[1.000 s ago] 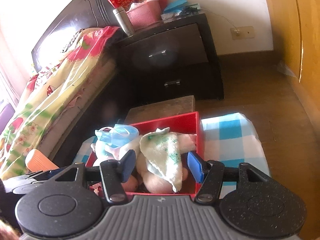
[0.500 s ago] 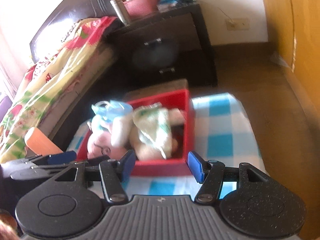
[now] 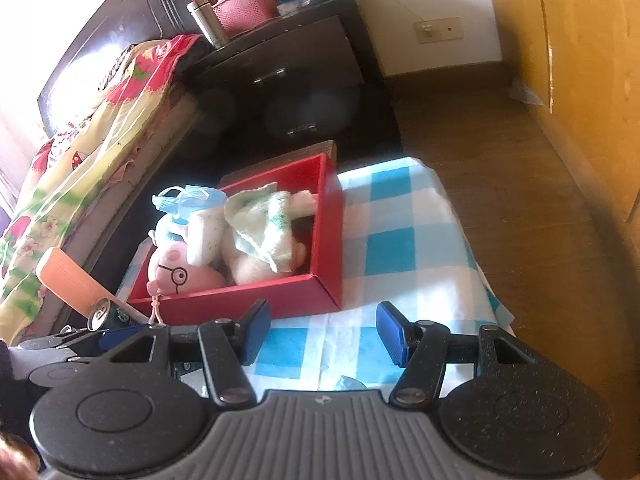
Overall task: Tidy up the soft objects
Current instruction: 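Withdraw both grippers up from the red box, then grasp the light blue mask with the left gripper while the right grasps the pink hat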
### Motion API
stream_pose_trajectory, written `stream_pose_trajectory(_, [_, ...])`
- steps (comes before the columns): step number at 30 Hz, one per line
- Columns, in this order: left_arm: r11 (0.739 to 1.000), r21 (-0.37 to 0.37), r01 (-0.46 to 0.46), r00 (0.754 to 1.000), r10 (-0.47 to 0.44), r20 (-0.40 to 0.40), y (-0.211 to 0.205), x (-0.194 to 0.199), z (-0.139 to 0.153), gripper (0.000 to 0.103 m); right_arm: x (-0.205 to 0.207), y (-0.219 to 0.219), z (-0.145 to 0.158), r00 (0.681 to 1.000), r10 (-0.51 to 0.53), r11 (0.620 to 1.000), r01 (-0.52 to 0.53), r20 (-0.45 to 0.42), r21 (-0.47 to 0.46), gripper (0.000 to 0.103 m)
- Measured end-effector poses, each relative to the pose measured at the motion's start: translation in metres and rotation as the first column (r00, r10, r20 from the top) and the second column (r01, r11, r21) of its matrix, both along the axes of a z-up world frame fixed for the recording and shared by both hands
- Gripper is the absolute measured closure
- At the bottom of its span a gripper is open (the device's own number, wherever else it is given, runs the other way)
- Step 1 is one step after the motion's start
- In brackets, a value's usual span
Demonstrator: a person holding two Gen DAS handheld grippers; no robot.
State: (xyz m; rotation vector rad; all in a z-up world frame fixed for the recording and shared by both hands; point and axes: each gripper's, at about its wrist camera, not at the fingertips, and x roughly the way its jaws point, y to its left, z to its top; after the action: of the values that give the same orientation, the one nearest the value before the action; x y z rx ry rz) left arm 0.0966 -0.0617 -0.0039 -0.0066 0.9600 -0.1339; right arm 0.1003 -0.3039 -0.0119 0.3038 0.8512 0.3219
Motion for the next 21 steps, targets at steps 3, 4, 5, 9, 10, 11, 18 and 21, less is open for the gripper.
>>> stream_pose_trajectory(3, [0.998,-0.04,0.042,0.998,-0.044,-0.05,-0.014,0.0,-0.008,0.021,-0.008,-0.01,-0.003,1.0,-0.012,1.0,0.012,-0.011,-0.003,0.067])
stream_pose_trajectory(4, [0.997,-0.045,0.058,0.996,-0.061,-0.066,-0.021,-0.001,-0.012,0.021,-0.011,-0.014,-0.004,1.0,-0.015,1.0,0.015,-0.013,-0.006,0.067])
stream_pose_trajectory(5, [0.996,-0.048,0.075,0.994,-0.079,-0.08,-0.028,-0.002,-0.015,0.021,-0.015,-0.018,-0.005,1.0,-0.02,1.0,0.02,-0.015,-0.011,0.066])
stream_pose_trajectory(9, [0.99,-0.048,0.129,0.983,-0.134,-0.125,-0.059,-0.002,-0.028,0.02,-0.03,-0.041,-0.008,0.998,-0.061,0.998,0.061,-0.007,-0.026,0.066])
stream_pose_trajectory(10, [0.989,-0.05,0.137,0.98,-0.143,-0.142,-0.067,0.0,-0.032,0.02,-0.034,-0.05,-0.01,0.997,-0.078,0.997,0.078,-0.011,-0.019,0.066])
stream_pose_trajectory(11, [0.988,-0.053,0.144,0.976,-0.15,-0.156,-0.073,0.001,-0.036,0.02,-0.037,-0.058,-0.011,0.996,-0.091,0.996,0.091,-0.017,-0.013,0.065])
stream_pose_trajectory(18, [0.987,-0.039,0.157,0.951,-0.162,-0.262,-0.103,0.012,-0.074,0.02,-0.04,-0.098,-0.022,0.986,-0.138,0.984,0.147,-0.096,0.1,0.065])
stream_pose_trajectory(21, [0.987,-0.031,0.16,0.95,-0.163,-0.267,-0.104,0.012,-0.08,0.043,-0.038,-0.101,-0.024,0.984,-0.132,0.982,0.146,-0.115,0.118,0.065])
